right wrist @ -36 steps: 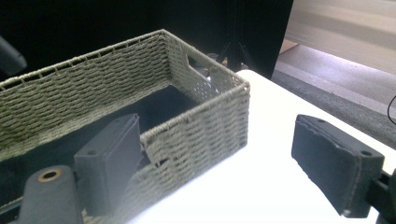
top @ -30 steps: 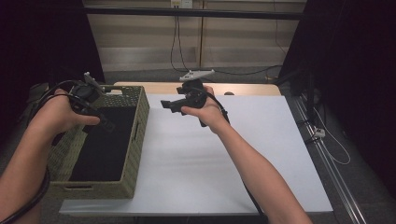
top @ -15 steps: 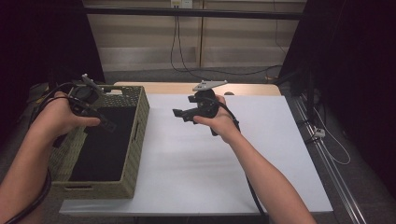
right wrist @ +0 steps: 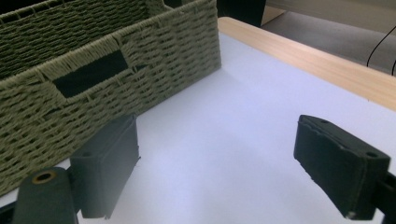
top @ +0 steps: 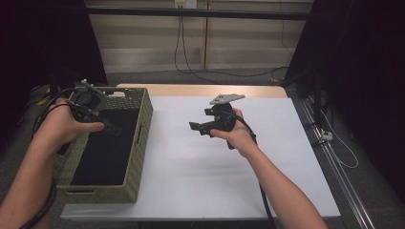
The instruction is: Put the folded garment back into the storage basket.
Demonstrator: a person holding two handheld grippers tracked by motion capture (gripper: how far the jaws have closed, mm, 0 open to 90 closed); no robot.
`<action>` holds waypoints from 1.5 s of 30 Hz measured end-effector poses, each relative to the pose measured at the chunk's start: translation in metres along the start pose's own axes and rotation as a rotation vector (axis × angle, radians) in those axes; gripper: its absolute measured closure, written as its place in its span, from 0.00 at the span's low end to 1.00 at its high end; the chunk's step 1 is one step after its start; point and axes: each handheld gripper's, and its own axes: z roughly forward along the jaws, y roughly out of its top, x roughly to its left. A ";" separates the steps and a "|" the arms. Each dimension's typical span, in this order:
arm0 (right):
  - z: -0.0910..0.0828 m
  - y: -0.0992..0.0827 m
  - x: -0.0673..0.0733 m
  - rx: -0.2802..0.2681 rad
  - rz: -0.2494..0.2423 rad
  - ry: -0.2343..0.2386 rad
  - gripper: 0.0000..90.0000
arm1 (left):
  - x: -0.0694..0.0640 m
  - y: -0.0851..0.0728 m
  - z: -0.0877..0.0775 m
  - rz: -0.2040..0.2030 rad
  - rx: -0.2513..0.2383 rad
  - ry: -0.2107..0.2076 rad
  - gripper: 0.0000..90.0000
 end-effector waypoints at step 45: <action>-0.066 -0.070 -0.027 -0.010 0.064 -0.074 0.13 | -0.036 -0.024 0.034 0.010 -0.380 -0.051 0.07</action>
